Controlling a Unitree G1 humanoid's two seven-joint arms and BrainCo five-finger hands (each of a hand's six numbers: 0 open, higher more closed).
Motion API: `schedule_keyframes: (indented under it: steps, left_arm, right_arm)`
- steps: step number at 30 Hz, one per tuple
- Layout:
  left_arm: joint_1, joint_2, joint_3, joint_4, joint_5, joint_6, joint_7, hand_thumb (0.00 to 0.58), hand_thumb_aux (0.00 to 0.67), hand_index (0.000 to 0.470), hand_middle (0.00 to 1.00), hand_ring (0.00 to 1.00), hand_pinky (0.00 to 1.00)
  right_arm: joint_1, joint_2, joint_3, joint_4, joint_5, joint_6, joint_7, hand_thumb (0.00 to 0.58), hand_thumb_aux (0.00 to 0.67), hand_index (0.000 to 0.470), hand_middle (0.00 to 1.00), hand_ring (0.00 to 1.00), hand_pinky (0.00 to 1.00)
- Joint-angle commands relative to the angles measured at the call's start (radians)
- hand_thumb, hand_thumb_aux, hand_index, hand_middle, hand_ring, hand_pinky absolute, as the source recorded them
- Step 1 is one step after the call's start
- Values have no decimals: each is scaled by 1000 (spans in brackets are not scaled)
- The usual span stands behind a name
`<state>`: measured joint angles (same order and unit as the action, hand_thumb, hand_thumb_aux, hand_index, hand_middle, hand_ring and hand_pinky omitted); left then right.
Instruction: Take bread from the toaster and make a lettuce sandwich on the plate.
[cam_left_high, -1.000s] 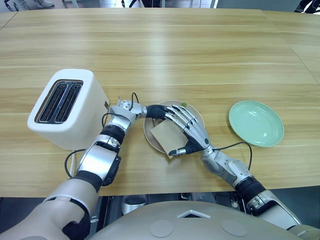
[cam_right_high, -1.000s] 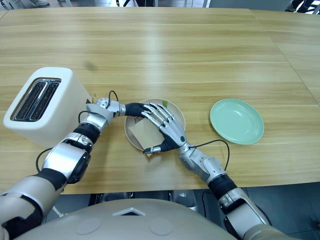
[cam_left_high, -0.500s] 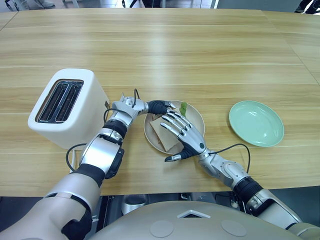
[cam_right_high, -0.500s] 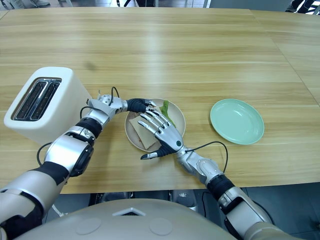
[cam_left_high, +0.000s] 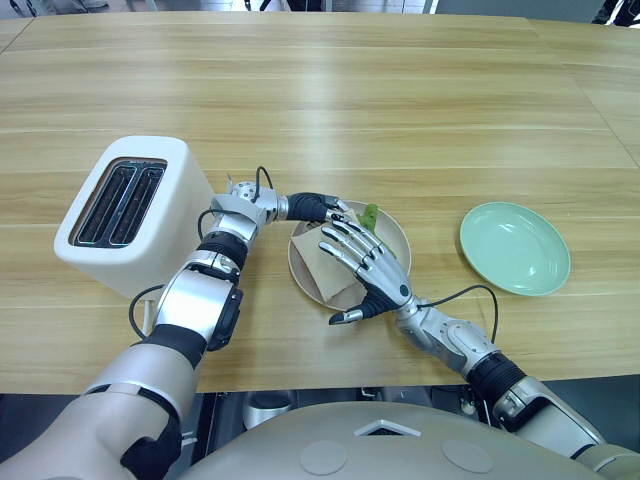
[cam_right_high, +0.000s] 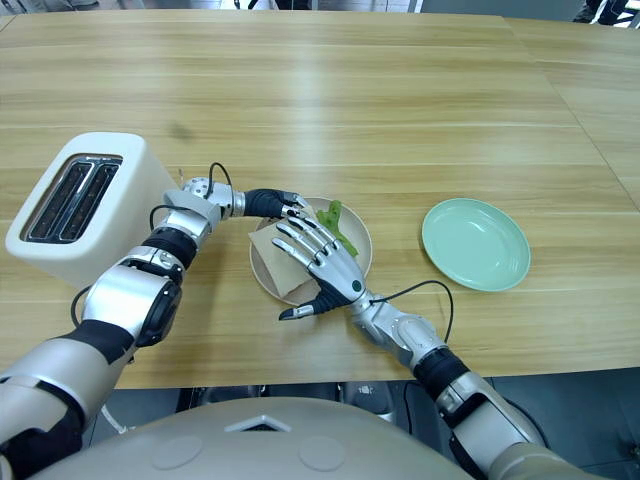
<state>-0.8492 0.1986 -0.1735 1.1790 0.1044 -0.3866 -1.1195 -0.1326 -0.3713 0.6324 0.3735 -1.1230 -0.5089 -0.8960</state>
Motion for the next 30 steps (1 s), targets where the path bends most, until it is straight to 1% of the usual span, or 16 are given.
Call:
schedule_keyframes:
  steps: [1,5,11,19,23,27,30]
  left_arm:
    - [-22,5,20,-47,-36,7,-42,580,670,460,1000,1000,1000]
    - [-26,11,28,-67,-50,11,-49,580,670,460,1000,1000,1000]
    - [-59,19,26,-61,-36,8,-15,580,670,460,1000,1000,1000]
    - [-100,17,-75,20,108,-44,104,580,670,460,1000,1000,1000]
    - [-113,8,-97,56,142,-55,142,580,670,460,1000,1000,1000]
    - [-100,-16,-133,81,185,-57,148,580,670,460,1000,1000,1000]
    - [-87,-32,-172,98,233,-64,191,580,670,460,1000,1000,1000]
  right_arm:
    - [10,-16,-4,17,15,13,12,0,0,0,0,0,0]
    - [12,-18,-7,6,18,13,6,0,0,0,0,0,0]
    - [9,-20,-3,-3,20,15,2,0,0,0,0,0,0]
    - [-5,-11,1,-1,32,10,13,0,0,0,0,0,0]
    - [-3,-13,-6,-18,42,8,20,0,0,0,0,0,0]
    - [-5,-15,-9,-15,51,4,25,0,0,0,0,0,0]
    - [-5,-10,-8,-7,52,8,27,0,0,0,0,0,0]
